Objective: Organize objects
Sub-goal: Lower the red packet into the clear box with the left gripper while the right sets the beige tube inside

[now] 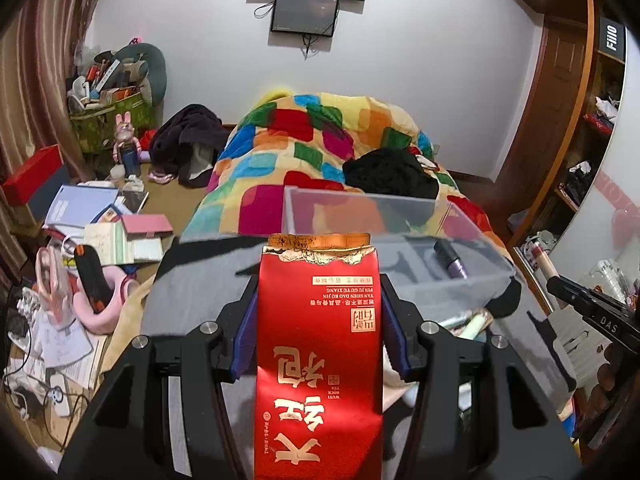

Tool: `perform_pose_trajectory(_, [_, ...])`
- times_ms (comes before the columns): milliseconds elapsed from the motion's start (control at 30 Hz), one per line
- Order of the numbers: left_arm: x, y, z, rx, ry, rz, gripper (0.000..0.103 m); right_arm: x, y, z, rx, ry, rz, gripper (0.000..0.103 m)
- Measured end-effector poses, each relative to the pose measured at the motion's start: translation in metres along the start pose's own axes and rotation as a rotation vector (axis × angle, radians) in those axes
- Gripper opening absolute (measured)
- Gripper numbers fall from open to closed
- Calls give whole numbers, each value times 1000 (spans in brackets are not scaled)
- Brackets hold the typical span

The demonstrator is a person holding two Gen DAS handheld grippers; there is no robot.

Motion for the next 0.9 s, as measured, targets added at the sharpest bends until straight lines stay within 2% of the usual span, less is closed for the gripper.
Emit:
perform_pose_trajectory(233, [-22,-23,-9,31,-31,76,54,-25,-16,21,-19,63,8,14])
perform_pose_trajectory(433, [-31,-51,-19,29,-83,182,54,-40,-43,31,-41,93,70,14])
perform_pose_trajectory(667, [-41,-73,-31,27,-131,280,54,-52,-83,44,-41,155,188,14])
perform_pose_trajectory(900, [-47,-84,-38,19,-168,328,54,-53,-104,51,-33,198,262,14])
Point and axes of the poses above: each gripper's, at about its wrist camera, not at the fingertips, and y roughly against the way its jaws point, z to its left, x to its underside, the point moved 6 cm from there along -y, roughly the way its jaws point, and after that the axes turned 15 degrees about z, right-handed, at the moved point
